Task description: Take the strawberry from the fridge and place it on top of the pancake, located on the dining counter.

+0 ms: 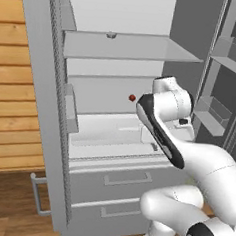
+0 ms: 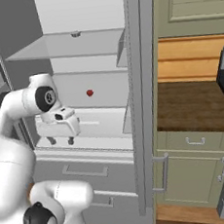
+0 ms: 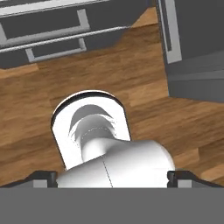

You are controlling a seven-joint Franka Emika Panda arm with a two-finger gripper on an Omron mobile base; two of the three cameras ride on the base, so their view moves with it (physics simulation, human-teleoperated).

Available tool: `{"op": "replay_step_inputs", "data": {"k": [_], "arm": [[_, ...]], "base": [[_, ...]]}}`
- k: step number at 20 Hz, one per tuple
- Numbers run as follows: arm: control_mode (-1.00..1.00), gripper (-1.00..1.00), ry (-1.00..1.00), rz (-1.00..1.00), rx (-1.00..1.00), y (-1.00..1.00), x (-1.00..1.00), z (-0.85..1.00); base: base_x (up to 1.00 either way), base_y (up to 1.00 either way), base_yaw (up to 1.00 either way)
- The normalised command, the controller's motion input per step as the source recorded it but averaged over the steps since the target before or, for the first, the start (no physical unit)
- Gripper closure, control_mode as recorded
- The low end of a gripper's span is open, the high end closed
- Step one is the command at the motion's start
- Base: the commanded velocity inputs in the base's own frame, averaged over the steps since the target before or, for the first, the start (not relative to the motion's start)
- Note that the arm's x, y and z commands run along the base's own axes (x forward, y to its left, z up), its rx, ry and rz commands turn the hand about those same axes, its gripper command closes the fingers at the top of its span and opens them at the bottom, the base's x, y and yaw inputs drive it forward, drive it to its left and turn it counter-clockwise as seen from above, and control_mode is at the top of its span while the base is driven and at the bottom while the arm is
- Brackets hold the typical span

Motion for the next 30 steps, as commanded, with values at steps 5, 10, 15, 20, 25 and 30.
{"op": "replay_step_inputs", "data": {"k": [5, 10, 15, 20, 25, 30], "arm": [[-1.00, -1.00, -0.08, 0.13, -0.15, -0.10, -0.35, -0.36], [-1.00, -1.00, -0.26, 0.13, 0.40, 0.00, -0.12, -0.25], [-1.00, -1.00, -0.06, 0.04, 0.35, -0.04, 0.02, -0.20], [-1.00, -1.00, -0.09, 0.00, 0.03, -0.01, -0.07, -0.17], [-1.00, -1.00, -0.21, 0.00, -0.02, 0.00, -0.14, -0.04], [-1.00, -1.00, -0.09, 0.00, -0.07, 0.00, -0.06, 0.00]], "base": [[0.00, 0.00, 0.00], [0.00, 0.00, 0.00], [0.00, 0.00, 0.00], [0.00, 0.00, 0.00], [0.00, 0.00, 0.00], [0.00, 0.00, 0.00]]}}
